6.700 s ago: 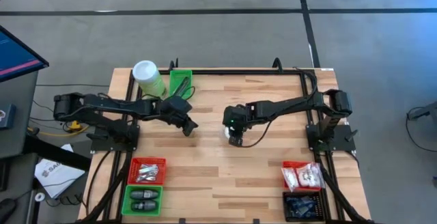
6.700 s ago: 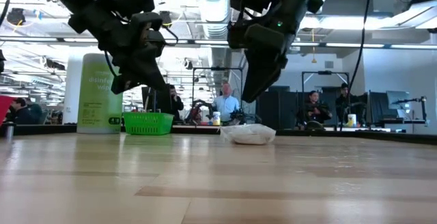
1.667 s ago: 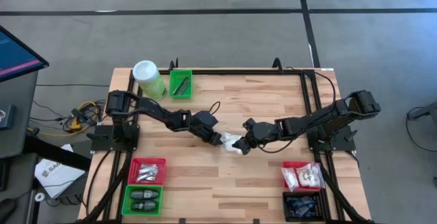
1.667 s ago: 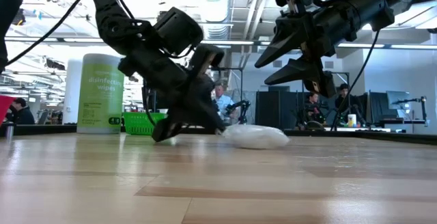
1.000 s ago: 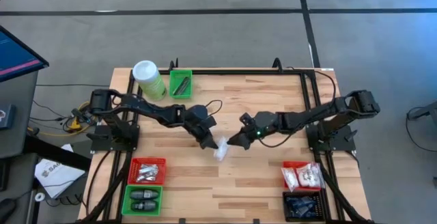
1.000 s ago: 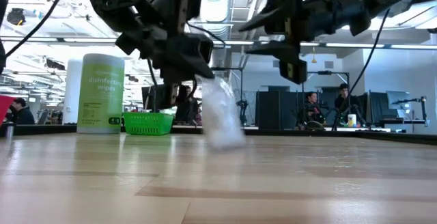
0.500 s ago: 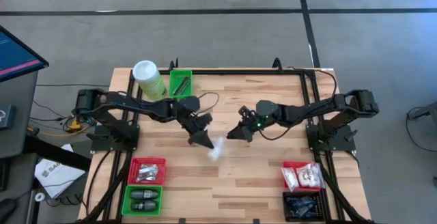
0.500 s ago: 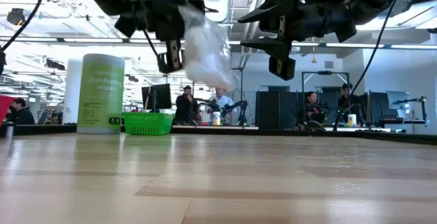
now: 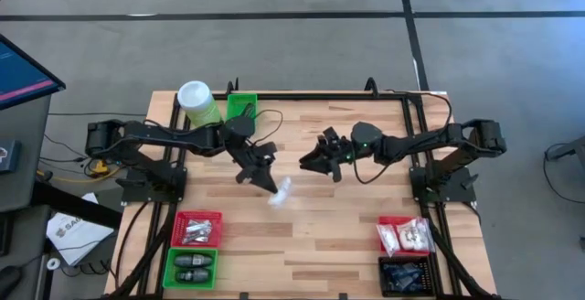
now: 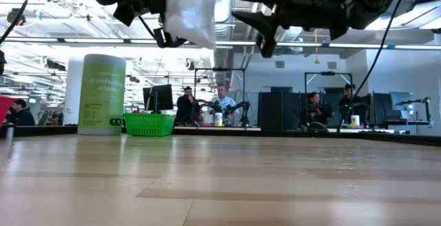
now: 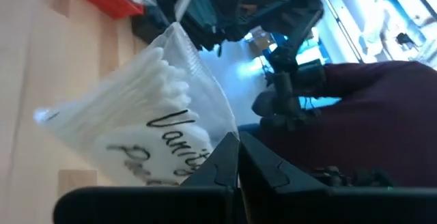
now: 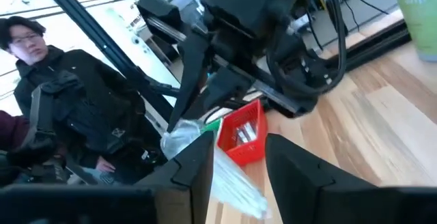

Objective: Pick & Place Travel size toiletries
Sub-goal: Put the cotton pack into the right red bin

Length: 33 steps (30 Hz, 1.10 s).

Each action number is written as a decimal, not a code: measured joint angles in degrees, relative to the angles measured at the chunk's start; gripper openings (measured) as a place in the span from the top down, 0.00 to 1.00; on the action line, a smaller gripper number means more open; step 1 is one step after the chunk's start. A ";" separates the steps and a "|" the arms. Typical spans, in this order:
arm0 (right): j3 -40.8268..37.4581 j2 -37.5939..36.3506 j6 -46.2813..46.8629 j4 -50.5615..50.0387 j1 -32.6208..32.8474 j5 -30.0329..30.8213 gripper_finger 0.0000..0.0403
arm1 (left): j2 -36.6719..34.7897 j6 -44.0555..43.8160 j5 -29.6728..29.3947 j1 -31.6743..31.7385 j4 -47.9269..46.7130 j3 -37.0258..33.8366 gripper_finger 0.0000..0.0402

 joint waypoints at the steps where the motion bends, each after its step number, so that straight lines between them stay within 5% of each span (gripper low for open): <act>1: 0.25 0.00 -0.19 0.33 -0.18 0.00 0.69 | 0.02 -0.13 0.77 0.00 -0.04 0.00 1.00; 14: 6.06 0.02 -3.24 -6.16 0.08 -1.78 0.75 | 0.04 -1.26 5.76 0.26 0.97 3.26 1.00; 33: 13.32 0.00 1.75 -7.54 2.79 -6.11 0.70 | 0.04 -1.28 9.14 0.33 1.02 9.81 1.00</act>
